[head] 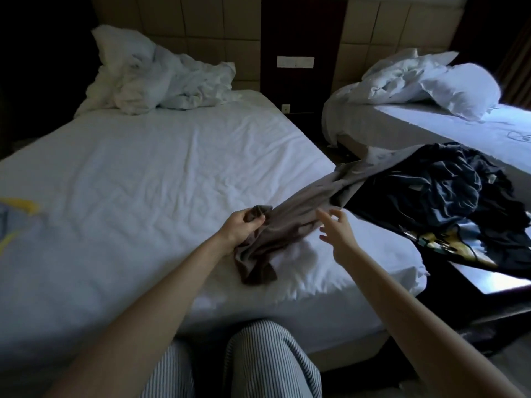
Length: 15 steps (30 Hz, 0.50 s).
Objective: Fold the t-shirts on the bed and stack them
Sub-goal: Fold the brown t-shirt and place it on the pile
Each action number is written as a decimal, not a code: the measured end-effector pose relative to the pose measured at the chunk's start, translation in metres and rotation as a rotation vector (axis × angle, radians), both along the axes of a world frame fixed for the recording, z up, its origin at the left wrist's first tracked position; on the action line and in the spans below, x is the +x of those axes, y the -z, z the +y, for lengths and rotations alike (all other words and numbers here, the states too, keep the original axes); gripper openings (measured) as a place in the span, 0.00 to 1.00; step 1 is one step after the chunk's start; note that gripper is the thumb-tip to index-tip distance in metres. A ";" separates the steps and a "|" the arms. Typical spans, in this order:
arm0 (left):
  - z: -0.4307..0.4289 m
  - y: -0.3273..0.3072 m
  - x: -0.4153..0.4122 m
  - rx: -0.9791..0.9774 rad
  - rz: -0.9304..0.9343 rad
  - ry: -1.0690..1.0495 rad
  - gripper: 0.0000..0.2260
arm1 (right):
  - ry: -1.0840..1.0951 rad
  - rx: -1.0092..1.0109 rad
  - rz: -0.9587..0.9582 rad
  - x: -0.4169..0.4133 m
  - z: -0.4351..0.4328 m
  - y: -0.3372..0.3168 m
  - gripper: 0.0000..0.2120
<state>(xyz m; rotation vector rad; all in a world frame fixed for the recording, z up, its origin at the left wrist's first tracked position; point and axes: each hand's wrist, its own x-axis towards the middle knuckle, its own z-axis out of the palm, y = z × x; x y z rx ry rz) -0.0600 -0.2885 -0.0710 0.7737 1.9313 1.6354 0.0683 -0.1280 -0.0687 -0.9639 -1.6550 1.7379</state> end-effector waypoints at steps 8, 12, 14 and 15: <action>-0.100 0.001 -0.011 -0.264 -0.100 0.365 0.10 | -0.069 -0.144 -0.101 -0.049 -0.018 -0.004 0.41; -0.114 -0.021 -0.009 -0.327 0.107 0.126 0.09 | -0.328 0.207 -0.097 -0.040 -0.074 0.002 0.27; -0.102 -0.036 -0.010 -0.188 0.200 -0.122 0.07 | -0.549 0.446 -0.210 -0.032 -0.106 0.005 0.24; -0.092 -0.043 -0.009 -0.124 0.205 -0.166 0.09 | -0.689 0.522 -0.234 -0.028 -0.123 0.008 0.23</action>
